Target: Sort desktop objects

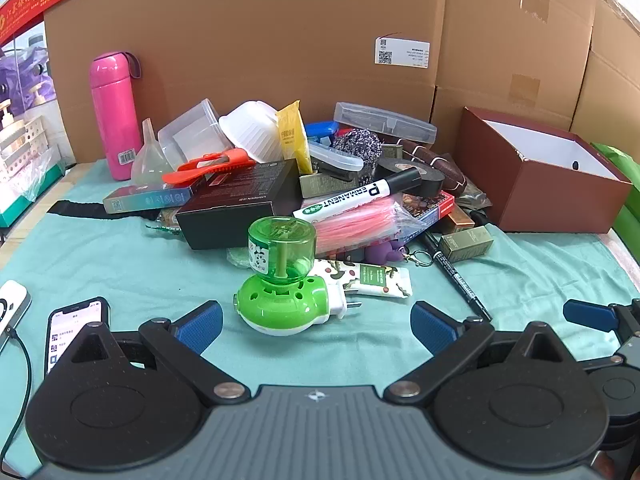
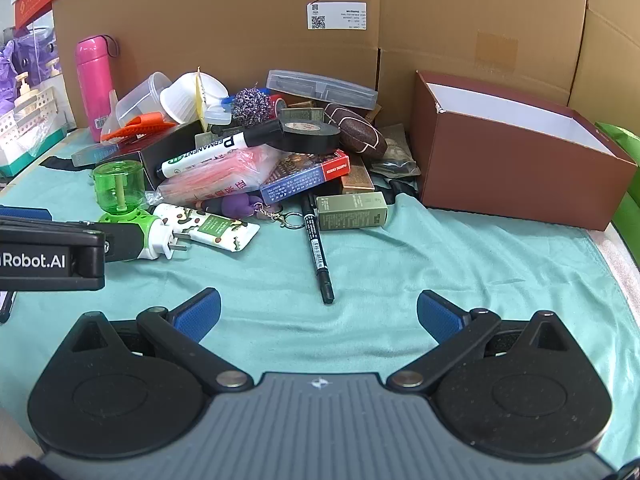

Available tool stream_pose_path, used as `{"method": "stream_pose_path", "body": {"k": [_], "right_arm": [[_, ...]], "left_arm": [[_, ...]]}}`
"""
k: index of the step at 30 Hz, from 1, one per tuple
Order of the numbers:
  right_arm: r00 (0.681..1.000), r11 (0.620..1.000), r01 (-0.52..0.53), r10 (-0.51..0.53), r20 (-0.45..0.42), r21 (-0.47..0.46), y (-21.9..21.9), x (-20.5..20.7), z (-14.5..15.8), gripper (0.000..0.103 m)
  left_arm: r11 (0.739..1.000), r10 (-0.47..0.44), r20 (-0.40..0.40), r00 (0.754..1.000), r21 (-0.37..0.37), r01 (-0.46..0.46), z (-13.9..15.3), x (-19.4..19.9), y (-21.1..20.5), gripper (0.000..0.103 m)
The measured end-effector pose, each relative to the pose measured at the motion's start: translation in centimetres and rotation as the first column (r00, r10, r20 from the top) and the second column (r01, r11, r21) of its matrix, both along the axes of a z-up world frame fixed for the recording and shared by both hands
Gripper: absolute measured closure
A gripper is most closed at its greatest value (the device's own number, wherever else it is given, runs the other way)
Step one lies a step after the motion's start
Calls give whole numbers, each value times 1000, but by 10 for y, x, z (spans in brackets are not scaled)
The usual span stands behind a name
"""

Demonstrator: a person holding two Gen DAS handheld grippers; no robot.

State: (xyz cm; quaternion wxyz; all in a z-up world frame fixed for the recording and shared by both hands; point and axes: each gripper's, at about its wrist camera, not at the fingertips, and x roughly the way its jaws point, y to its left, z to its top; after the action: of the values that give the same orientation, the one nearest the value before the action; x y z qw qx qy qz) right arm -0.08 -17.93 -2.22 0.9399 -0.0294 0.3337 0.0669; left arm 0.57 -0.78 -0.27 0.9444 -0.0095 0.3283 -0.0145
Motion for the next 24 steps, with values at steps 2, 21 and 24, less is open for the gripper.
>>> {"method": "stream_pose_path", "body": {"k": [2,21,24], "right_arm": [[1000,1000,-1,1,-1,0,0,0,0,2],[1000,1000,-2,2,-13,-7,3,1,-4,2],[1000,1000,-5,5,-16,-10,4,2,-4,2]], "left_arm": [[1000,1,-3,1000,0,-1,0,1,0,0],[1000,-4,-16,1000,-4,4,-1,2,1,0],[1000,-3,-17,1000,-6,2,-2,2,2,0]]}}
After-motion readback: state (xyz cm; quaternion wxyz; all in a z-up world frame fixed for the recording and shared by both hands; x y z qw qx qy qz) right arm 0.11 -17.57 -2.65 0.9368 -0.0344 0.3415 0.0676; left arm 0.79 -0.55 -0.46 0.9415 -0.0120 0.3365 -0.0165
